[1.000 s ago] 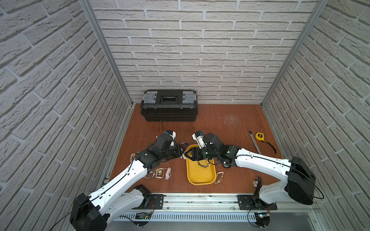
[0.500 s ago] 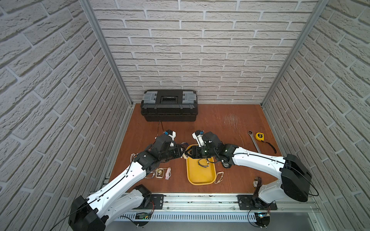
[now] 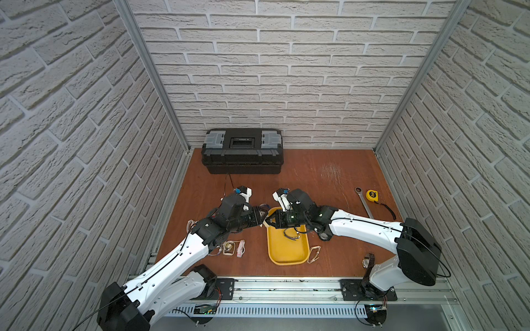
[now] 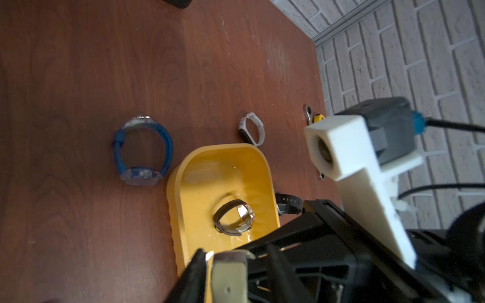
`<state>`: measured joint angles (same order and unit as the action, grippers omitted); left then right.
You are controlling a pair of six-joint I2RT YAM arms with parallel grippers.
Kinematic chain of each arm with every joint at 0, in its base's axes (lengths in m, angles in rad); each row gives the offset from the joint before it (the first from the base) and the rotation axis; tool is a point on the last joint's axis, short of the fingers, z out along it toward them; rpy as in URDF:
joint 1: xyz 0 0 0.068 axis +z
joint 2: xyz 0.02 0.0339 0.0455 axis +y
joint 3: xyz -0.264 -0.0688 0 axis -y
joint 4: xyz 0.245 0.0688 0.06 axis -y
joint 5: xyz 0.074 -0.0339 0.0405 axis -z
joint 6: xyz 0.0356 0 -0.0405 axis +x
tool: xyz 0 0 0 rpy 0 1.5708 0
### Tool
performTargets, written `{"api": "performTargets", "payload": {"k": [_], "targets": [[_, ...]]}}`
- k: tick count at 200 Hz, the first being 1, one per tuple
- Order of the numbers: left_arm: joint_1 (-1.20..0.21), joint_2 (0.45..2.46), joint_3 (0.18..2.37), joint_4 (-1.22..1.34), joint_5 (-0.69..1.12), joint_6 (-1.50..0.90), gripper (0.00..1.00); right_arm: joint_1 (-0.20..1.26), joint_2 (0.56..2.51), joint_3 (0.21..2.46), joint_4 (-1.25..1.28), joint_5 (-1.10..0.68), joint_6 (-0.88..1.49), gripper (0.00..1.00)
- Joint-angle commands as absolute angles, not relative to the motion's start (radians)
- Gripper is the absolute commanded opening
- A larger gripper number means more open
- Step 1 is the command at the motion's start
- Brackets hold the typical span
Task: Put the watch into the storage box
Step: Place the watch in the storage box.
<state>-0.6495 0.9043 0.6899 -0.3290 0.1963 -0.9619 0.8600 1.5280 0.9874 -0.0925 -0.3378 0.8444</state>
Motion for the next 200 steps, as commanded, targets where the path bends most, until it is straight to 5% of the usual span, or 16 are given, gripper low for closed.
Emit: {"api": "performTargets", "payload": {"k": [1, 75, 200], "targets": [[-0.612, 0.853, 0.723, -0.379, 0.156, -0.961, 0.94, 0.872, 1.494, 1.071, -0.302, -0.275, 0.763, 0.04], [-0.522, 0.742, 0.833, -0.766, -0.043, -0.945, 0.98, 0.980, 1.595, 1.239, -0.874, 0.138, 0.614, 0.02], [-0.532, 0.755, 0.763, -0.782, -0.082, -0.951, 0.98, 1.130, 1.740, 1.186, -0.835, 0.305, 0.754, 0.06]]}}
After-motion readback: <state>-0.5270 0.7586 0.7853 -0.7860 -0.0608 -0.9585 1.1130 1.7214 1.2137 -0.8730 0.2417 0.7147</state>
